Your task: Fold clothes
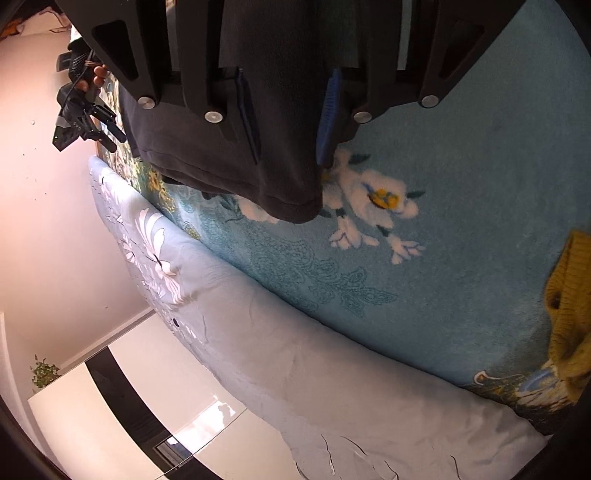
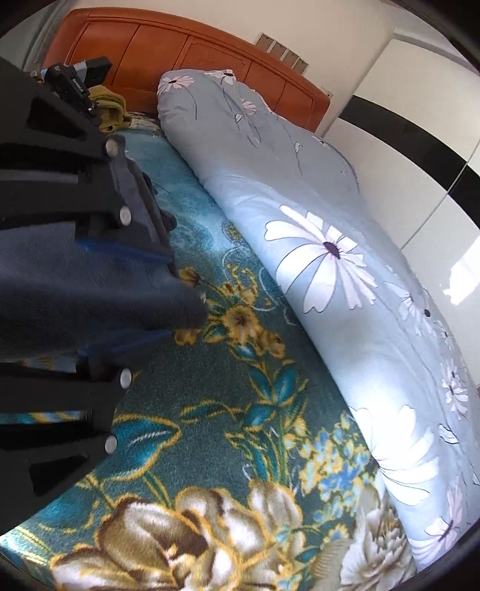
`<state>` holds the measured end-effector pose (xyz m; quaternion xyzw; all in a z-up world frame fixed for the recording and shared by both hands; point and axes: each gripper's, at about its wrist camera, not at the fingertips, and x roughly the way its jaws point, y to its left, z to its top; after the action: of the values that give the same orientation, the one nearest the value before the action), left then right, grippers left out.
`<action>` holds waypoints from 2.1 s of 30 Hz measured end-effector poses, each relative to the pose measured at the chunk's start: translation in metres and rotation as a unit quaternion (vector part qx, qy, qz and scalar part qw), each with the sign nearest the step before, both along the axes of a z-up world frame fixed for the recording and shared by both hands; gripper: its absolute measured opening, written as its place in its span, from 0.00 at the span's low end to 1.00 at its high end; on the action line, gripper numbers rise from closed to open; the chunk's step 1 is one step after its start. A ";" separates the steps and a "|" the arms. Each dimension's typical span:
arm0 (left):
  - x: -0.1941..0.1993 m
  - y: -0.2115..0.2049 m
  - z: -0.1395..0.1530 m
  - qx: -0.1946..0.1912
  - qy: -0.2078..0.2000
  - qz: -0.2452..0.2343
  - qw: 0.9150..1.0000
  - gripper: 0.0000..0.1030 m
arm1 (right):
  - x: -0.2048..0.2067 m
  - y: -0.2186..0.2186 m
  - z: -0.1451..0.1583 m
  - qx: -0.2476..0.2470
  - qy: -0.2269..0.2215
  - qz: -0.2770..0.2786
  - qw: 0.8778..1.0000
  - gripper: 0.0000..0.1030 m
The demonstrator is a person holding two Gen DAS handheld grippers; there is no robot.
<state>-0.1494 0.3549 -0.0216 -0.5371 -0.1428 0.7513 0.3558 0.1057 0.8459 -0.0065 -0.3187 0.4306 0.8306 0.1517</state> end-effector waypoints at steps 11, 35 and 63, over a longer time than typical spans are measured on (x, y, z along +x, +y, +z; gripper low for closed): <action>0.131 -0.087 -0.030 0.062 -0.047 0.095 0.992 0.54 | 0.146 -0.097 -0.008 -0.018 0.056 -0.042 0.997 0.71; 0.106 -0.034 -0.072 0.148 -0.118 0.177 0.966 0.68 | 0.111 -0.115 -0.056 -0.117 0.174 -0.140 0.968 0.84; 0.246 -0.167 -0.039 0.070 -0.038 0.083 0.993 0.32 | 0.272 -0.237 -0.051 -0.113 0.158 -0.056 0.979 0.32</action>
<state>0.0963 0.1880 -0.0608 -0.5249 -0.2527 0.7457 0.3233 0.3778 0.6088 -0.0575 -0.1739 0.5575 0.8066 0.0910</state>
